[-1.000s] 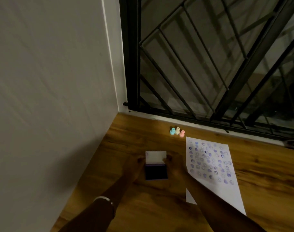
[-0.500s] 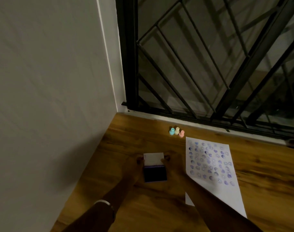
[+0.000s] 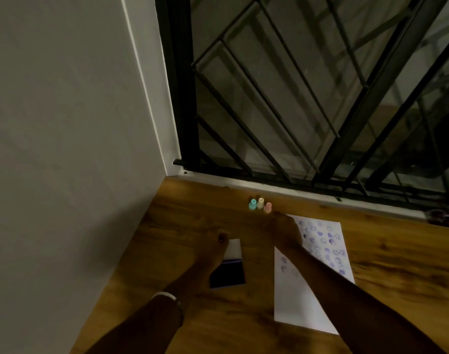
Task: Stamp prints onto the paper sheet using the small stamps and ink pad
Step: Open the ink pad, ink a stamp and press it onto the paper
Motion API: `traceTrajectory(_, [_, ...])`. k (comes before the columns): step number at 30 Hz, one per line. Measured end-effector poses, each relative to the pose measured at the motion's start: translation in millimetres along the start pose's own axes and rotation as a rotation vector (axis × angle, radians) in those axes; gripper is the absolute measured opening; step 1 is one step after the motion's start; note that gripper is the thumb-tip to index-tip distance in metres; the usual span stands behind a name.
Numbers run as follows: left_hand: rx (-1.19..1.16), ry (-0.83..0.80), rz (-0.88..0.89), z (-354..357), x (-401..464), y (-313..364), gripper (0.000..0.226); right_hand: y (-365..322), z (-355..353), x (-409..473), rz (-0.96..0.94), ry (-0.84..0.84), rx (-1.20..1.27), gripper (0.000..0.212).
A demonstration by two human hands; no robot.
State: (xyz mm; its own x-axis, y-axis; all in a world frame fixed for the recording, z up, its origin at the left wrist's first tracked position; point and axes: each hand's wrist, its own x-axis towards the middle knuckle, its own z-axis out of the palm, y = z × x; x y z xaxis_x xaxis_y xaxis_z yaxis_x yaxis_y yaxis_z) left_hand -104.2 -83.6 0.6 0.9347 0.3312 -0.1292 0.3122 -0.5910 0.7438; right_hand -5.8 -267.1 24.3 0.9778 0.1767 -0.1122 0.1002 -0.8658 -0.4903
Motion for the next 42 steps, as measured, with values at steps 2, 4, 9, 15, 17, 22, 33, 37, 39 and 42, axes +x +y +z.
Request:
traceTrajectory(2, [0.003,-0.048,0.019,5.3,6.2,10.6,0.033,3.2,-1.6,6.4,-0.019,0.056,-0.005,0.028])
traceTrajectory(4, [-0.007,-0.061,0.053,12.8,14.7,19.4,0.032,4.1,-5.5,17.0,-0.052,0.062,-0.056,0.024])
traceTrajectory(9, [-0.04,-0.082,0.078,30.7,29.5,29.4,0.024,5.6,-3.8,40.4,-0.11,0.022,-0.104,0.024])
traceTrajectory(15, [-0.061,-0.049,0.07,39.0,27.0,29.2,0.021,3.6,2.7,51.8,-0.088,0.003,-0.078,0.023])
traceTrajectory(17, [-0.052,-0.025,0.064,39.1,24.5,26.5,0.02,4.5,3.8,48.8,-0.065,0.013,-0.111,0.028])
traceTrajectory(22, [-0.007,0.001,0.089,34.8,17.5,19.2,0.018,4.2,4.0,28.1,-0.042,-0.029,0.022,0.029])
traceTrajectory(33, [0.084,0.026,0.361,14.9,-28.0,23.2,0.031,-32.0,20.0,-56.8,-0.233,-0.125,0.431,0.013])
traceTrajectory(37, [-0.035,-0.006,0.274,1.2,-39.2,14.8,0.014,-41.9,25.9,-70.9,-0.262,-0.143,0.468,0.013])
traceTrajectory(39, [-0.075,-0.012,0.257,-6.3,-46.0,11.6,0.015,-48.2,30.2,-74.8,-0.253,-0.159,0.449,0.01])
traceTrajectory(42, [-0.041,-0.031,0.22,-13.5,-53.4,2.4,0.018,-54.6,37.0,-78.4,-0.276,-0.18,0.371,0.005])
